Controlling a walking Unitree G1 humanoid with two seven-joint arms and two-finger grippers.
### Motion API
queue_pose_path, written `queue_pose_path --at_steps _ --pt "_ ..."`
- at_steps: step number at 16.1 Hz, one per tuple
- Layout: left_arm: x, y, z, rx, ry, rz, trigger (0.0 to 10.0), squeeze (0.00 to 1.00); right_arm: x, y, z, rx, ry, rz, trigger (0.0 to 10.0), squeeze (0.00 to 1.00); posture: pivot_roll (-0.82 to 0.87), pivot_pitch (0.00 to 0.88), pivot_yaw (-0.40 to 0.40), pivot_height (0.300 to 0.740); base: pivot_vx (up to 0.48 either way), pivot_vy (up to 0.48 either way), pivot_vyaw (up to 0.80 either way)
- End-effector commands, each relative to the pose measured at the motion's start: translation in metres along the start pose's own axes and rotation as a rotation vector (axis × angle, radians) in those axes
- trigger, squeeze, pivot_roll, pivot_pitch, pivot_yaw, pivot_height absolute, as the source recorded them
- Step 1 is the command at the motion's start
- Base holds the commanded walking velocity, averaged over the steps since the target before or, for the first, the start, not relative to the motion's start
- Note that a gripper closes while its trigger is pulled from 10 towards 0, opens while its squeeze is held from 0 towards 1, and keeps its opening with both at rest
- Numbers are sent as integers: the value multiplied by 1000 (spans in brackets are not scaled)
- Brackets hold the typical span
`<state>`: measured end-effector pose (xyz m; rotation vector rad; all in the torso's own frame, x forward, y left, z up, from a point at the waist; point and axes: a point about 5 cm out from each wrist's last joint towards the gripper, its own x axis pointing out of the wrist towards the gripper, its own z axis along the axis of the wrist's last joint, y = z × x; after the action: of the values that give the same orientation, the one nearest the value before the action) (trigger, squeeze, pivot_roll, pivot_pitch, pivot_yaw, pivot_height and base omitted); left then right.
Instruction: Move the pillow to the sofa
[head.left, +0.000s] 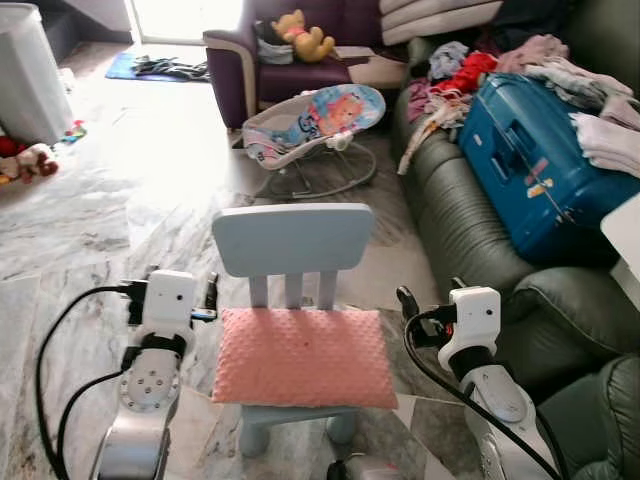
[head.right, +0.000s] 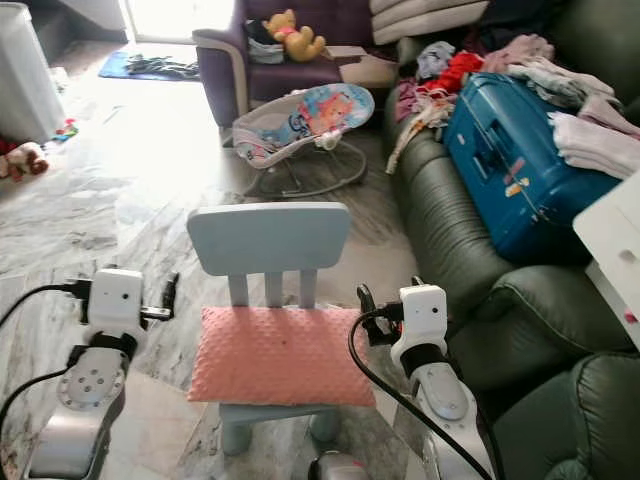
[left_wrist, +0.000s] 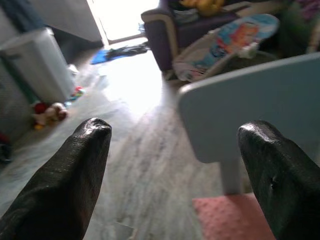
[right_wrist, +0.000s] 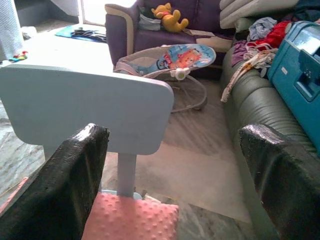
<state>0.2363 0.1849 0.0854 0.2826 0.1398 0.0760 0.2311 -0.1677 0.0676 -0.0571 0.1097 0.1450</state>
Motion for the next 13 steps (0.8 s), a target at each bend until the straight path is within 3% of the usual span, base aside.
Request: queue_pose_path --at_steps 1,5,10,13 --pt "-2 1 3 16 -17 -18 10000 0 -1 -3 3 4 -4 -8 10000 0 40 33 -35 740 0 0 0" --pt "-13 14 0 98 -23 43 10000 0 -3 -4 1 13 5 -3 10000 0 43 37 -37 740 0 0 0" --pt "-27 27 -7 73 -8 49 10000 0 -24 -8 -4 42 37 0 10000 0 58 19 -32 740 0 0 0" --pt "-20 27 -2 60 -22 43 10000 0 -28 -9 -14 50 58 -28 10000 0 93 0 4 740 0 0 0"
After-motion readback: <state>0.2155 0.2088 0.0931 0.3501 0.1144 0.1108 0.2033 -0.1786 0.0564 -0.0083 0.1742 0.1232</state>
